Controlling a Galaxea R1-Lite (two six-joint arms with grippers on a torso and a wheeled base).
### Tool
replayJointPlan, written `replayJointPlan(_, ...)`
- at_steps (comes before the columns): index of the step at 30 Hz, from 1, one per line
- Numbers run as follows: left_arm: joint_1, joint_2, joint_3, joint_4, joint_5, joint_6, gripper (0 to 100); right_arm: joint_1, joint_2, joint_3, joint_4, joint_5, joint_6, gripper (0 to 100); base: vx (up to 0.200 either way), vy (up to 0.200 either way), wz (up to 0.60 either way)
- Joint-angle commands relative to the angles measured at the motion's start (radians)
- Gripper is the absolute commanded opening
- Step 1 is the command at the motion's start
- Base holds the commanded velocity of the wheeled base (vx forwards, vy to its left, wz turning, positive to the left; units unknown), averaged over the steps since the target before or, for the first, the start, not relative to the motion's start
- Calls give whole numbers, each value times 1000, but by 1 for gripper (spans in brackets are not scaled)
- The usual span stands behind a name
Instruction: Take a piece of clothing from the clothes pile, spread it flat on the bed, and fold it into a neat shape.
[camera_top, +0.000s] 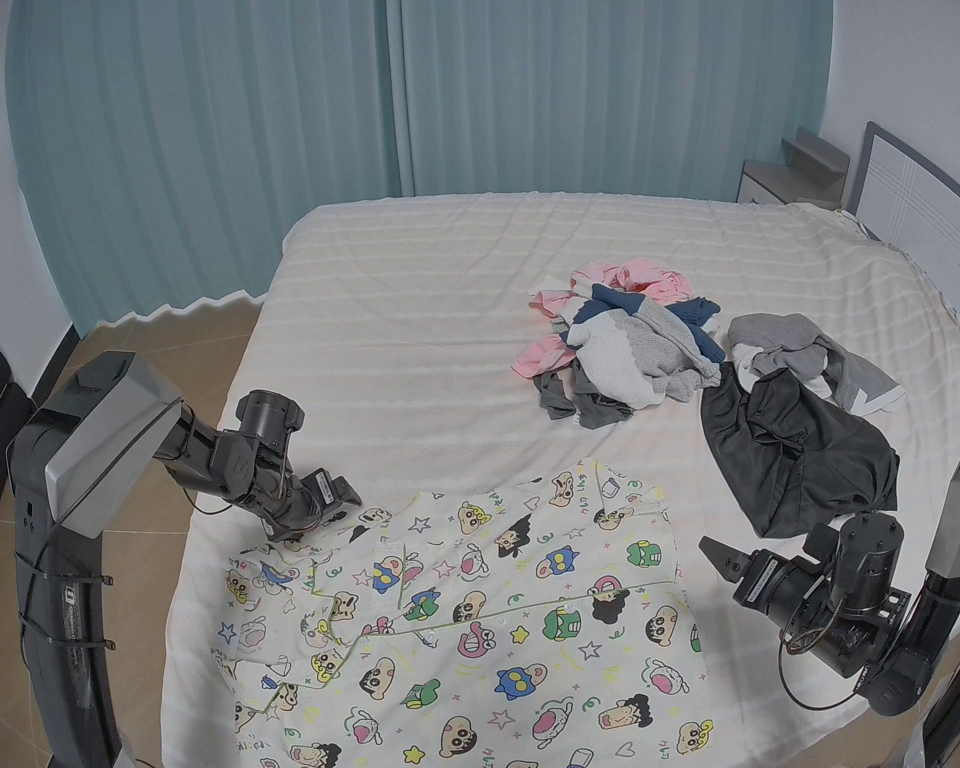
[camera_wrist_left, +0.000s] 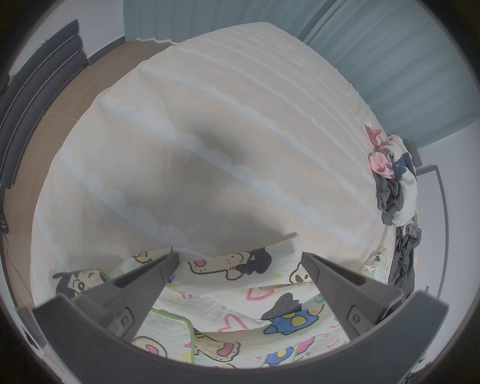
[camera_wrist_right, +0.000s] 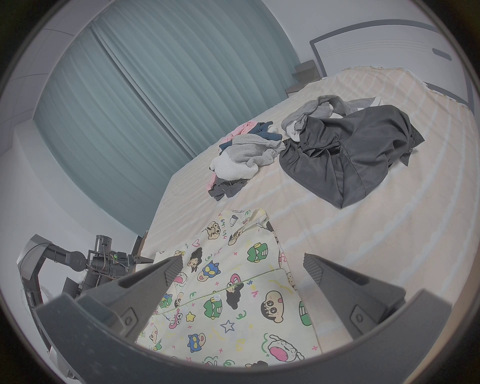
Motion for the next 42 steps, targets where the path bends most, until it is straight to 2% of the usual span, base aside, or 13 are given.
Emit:
replayJointPlan(1, 1, -1, 3, -1, 9, 4, 100, 0, 2, 18, 0, 2, 0, 100, 0, 0, 0)
replayJointPlan(8, 1, -11, 6, -1, 81, 67, 100, 0, 2, 18, 0, 2, 0, 100, 0, 0, 0)
replayJointPlan(34, -8, -12, 43, -41, 78, 63, 100, 8, -1, 18, 0, 0, 0, 100, 0, 0, 0)
replayJointPlan(35, -8, -12, 43, -41, 78, 63, 0, 8, 0, 18, 0, 0, 0, 100, 0, 0, 0)
replayJointPlan(42, -7, -15, 50, -41, 63, 60, 0, 8, -1, 18, 0, 0, 0, 100, 0, 0, 0)
